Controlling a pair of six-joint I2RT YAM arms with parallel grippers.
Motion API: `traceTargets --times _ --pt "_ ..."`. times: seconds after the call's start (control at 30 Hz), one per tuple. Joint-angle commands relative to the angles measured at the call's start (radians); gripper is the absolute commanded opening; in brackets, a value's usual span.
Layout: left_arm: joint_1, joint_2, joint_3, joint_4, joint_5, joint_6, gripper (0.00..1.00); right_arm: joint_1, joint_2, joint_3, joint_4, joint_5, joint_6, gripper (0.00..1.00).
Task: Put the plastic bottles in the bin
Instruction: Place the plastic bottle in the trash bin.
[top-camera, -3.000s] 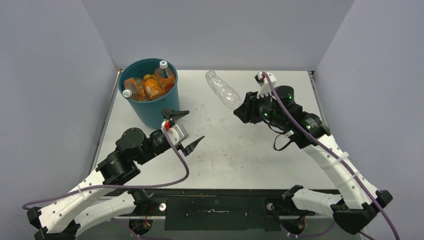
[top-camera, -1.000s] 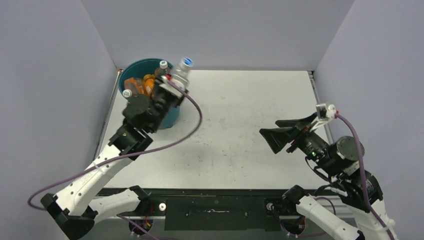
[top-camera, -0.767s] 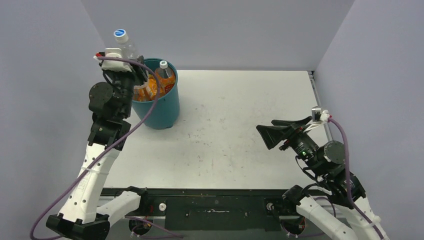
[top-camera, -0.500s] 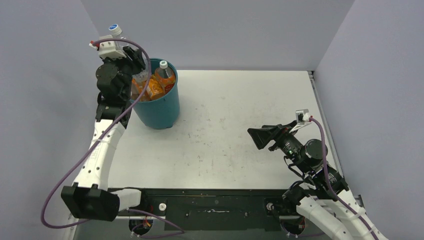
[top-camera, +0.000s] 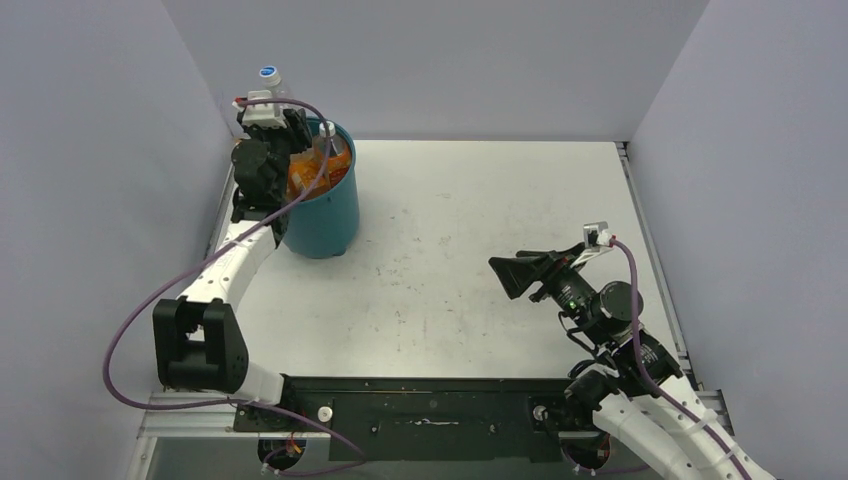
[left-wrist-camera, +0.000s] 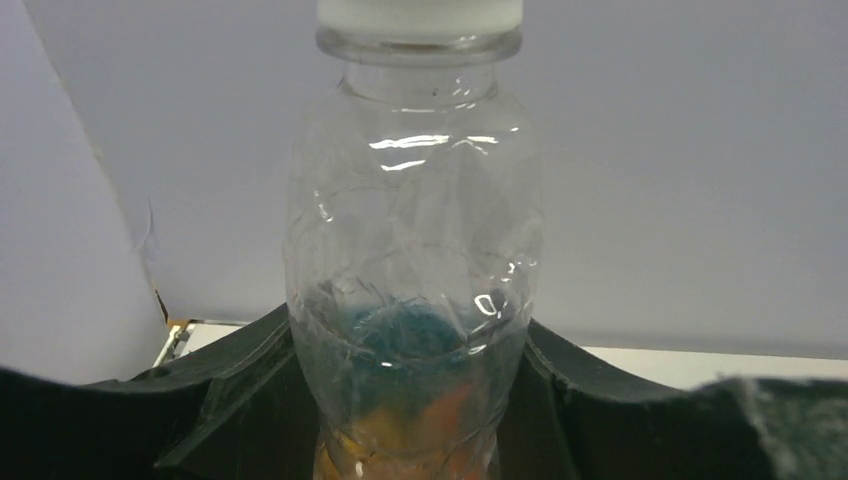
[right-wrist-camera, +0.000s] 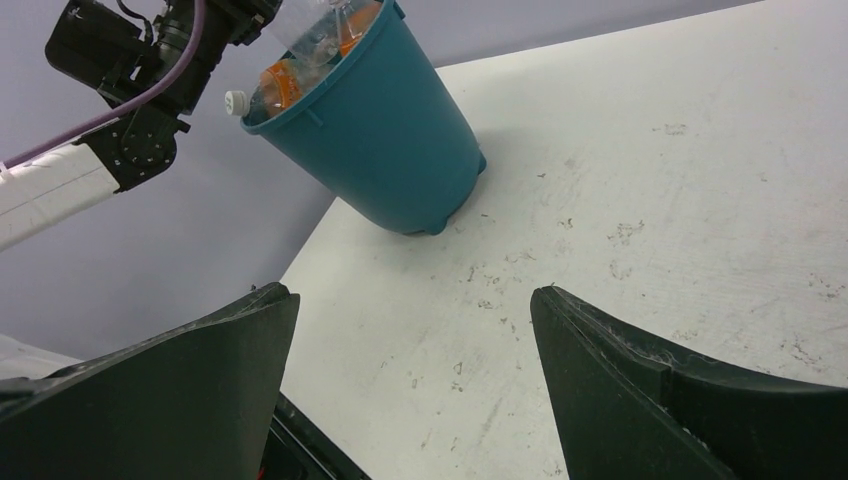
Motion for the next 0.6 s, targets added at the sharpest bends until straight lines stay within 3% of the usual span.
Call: traceTargets --times 0.0,0.13,0.47,0.57 --pt "-0.026 0.038 0.026 0.123 0.010 0.100 0.56 0.005 0.022 0.014 0.071 -0.011 -0.010 0.90" --pt "-0.039 0.035 0.010 0.108 -0.053 0.125 0.76 0.006 0.017 0.027 0.051 -0.005 -0.022 0.90" --pt "-0.086 -0.084 0.018 0.036 -0.146 0.210 0.97 0.005 -0.027 0.034 0.016 0.000 -0.007 0.90" --pt "-0.120 -0.145 0.016 -0.004 -0.188 0.230 0.96 0.006 -0.025 0.046 0.009 0.001 -0.007 0.90"
